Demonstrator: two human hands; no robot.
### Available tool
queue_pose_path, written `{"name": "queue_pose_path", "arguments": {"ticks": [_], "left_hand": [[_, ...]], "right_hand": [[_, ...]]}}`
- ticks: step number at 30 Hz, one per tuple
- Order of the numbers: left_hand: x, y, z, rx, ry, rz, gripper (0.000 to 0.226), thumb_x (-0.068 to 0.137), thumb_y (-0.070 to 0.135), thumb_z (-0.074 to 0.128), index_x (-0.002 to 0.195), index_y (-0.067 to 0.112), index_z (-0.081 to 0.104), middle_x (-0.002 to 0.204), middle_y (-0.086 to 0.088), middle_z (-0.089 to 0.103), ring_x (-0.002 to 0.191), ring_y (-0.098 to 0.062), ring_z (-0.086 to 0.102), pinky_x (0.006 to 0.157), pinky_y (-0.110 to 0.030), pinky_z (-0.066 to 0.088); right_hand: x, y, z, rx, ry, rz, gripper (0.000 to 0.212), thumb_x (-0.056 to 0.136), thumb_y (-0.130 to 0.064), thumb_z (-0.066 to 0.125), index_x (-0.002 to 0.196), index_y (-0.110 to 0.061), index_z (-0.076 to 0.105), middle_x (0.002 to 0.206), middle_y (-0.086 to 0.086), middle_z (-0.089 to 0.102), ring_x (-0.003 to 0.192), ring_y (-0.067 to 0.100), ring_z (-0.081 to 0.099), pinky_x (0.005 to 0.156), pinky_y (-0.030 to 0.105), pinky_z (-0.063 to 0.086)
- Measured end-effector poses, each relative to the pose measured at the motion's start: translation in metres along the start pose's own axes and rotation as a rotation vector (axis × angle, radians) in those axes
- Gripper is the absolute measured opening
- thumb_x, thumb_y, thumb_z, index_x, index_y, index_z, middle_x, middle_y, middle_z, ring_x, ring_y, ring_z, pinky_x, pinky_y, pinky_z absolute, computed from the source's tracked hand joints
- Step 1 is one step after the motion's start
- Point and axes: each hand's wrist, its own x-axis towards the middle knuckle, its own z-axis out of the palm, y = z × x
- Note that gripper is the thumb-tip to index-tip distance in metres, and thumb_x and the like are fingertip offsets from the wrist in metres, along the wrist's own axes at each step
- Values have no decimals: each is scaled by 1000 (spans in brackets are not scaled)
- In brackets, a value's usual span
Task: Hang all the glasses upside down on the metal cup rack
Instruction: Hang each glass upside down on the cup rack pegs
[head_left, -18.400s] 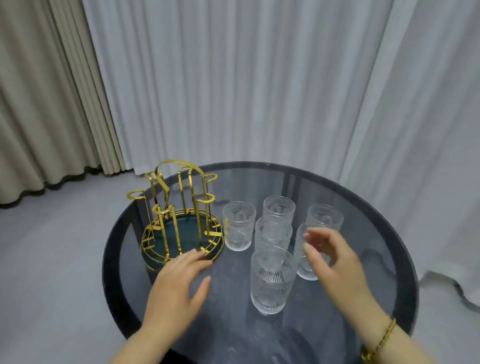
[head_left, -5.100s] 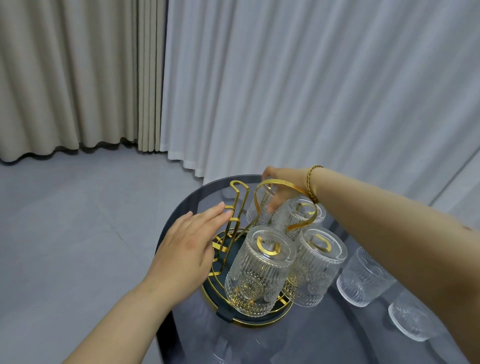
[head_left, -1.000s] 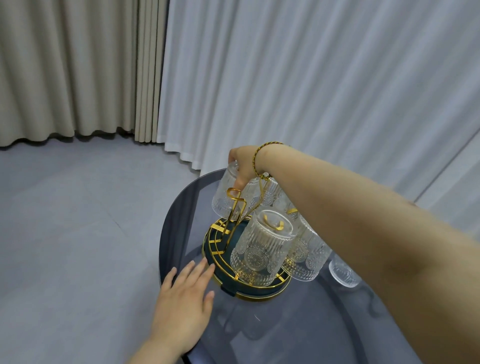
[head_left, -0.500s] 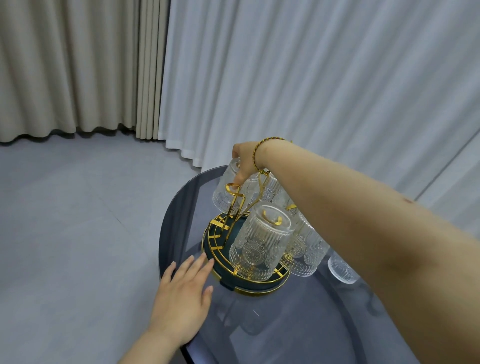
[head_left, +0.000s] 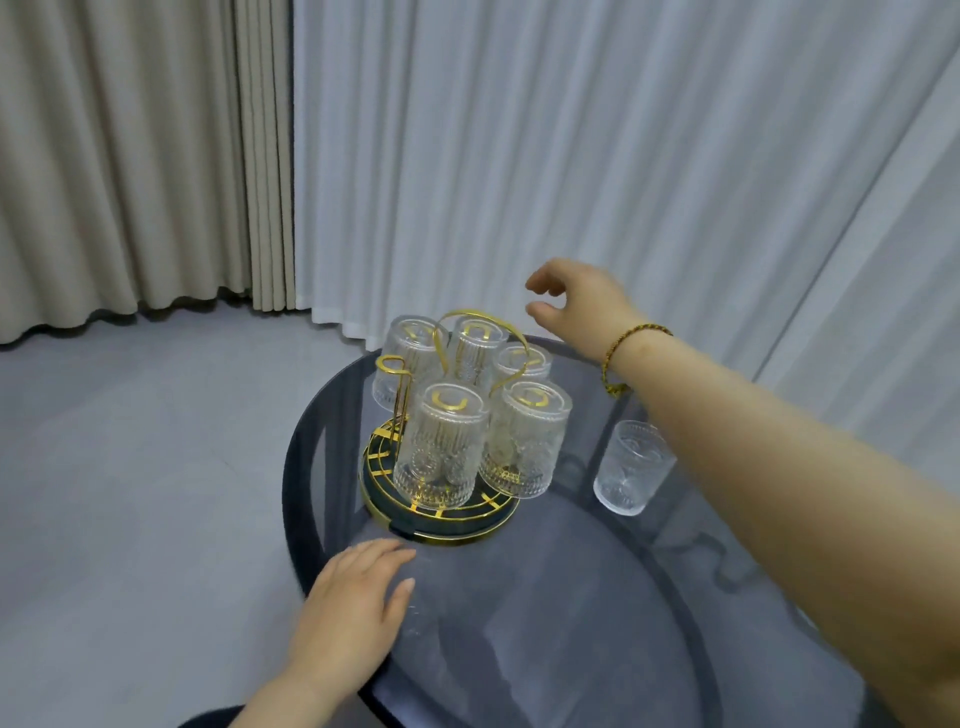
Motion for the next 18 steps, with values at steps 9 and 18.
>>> {"name": "queue_pose_path", "arguments": {"ticks": [9, 18], "left_hand": [[-1, 61, 28, 89, -141, 126, 34, 91, 31, 44, 124, 25, 48, 136, 9, 47, 127, -9, 38, 107, -26, 27], [-3, 68, 40, 195, -124, 157, 25, 75, 16, 70, 100, 13, 68, 111, -6, 69, 107, -24, 62, 93, -41, 47]], "right_hand": [[-132, 111, 36, 292, 368, 399, 21, 77, -8, 61, 97, -2, 59, 102, 17, 63, 99, 31, 55, 85, 28, 40], [-165, 181, 104, 398, 54, 839, 98, 68, -35, 71, 139, -10, 9, 148, 11, 29, 134, 31, 26, 111, 44, 25]]}}
